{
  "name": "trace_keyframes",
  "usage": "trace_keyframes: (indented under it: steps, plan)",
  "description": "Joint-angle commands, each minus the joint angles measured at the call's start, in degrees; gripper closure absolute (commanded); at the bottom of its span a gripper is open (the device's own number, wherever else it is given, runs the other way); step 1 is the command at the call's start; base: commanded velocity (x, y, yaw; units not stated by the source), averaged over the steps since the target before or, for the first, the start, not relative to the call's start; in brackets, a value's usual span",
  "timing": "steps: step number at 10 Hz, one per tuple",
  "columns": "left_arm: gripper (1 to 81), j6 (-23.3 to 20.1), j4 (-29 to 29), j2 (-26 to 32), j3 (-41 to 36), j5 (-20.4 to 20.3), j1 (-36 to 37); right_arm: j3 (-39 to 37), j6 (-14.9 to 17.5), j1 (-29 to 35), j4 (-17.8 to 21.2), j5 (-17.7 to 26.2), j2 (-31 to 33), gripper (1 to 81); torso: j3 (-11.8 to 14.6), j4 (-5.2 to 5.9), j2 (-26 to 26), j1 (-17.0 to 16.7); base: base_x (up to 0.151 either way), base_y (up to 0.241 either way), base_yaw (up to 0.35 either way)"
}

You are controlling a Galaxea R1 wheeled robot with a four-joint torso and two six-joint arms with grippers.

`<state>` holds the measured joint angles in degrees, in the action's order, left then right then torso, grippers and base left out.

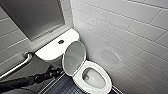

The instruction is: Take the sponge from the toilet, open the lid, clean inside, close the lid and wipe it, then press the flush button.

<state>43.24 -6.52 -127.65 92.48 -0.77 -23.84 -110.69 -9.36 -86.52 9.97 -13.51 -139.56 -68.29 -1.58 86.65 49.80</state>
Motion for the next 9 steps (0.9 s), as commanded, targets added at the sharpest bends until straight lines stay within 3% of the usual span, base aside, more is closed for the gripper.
trace_keyframes:
  steps: [1,4,6,7,9]
  plan:
    - [1.0,-0.26,0.45,-0.24,-0.98,2.52,6.84,3.65,0.31,-0.9,-0.3,4.72,3.03,81.1,0.0,0.0,0.0,0.0,0.0,0.0,0.0]
    - [1.0,-0.79,5.02,-4.11,-6.42,9.55,5.87,3.91,0.31,-0.11,-0.48,5.25,2.68,81.1,0.0,0.0,0.0,0.0,0.0,0.0,0.0]
    - [1.0,-0.79,10.46,-2.55,-8.54,14.36,4.04,4.27,0.31,0.07,-0.4,4.99,2.94,81.1,0.0,0.0,0.0,0.0,0.0,0.0,0.0]
    - [1.0,-1.05,14.29,0.25,-9.06,17.18,0.97,4.35,0.31,-0.02,-0.48,4.81,3.03,81.1,0.0,0.0,0.0,0.0,0.0,0.0,0.0]
    - [1.0,-2.02,23.75,3.62,-10.03,17.91,-9.57,4.53,0.31,0.25,-0.48,4.81,2.94,81.1,0.0,0.0,0.0,0.0,0.0,0.0,0.0]
